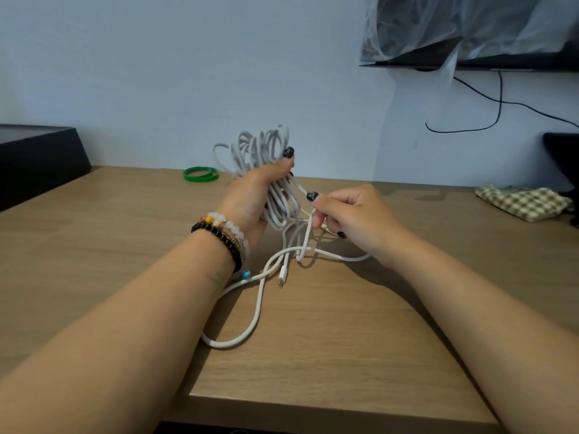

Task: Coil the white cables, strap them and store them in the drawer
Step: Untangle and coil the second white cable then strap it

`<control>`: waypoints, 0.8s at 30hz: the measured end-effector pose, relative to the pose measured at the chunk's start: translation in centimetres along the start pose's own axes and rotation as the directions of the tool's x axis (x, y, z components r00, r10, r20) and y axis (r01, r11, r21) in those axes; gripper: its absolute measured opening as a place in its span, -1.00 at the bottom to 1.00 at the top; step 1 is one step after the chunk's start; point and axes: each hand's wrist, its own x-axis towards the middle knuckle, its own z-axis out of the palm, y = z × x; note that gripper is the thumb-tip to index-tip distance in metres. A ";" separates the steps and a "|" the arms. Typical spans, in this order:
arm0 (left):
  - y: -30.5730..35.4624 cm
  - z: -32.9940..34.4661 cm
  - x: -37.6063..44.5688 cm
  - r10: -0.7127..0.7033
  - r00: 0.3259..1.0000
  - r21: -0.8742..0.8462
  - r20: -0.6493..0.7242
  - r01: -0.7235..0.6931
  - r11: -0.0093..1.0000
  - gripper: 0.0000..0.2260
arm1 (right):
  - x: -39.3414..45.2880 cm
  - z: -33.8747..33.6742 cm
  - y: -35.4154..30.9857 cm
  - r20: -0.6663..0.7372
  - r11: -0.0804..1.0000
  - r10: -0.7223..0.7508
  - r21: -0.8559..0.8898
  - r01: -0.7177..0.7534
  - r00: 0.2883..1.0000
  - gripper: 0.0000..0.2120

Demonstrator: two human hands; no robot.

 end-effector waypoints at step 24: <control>1.5 -0.7 -0.1 -0.040 0.960 -0.213 0.277 0.102 0.972 -0.81 | 1.1 -0.9 2.2 -0.163 0.953 -0.016 -0.301 -0.035 0.987 -0.67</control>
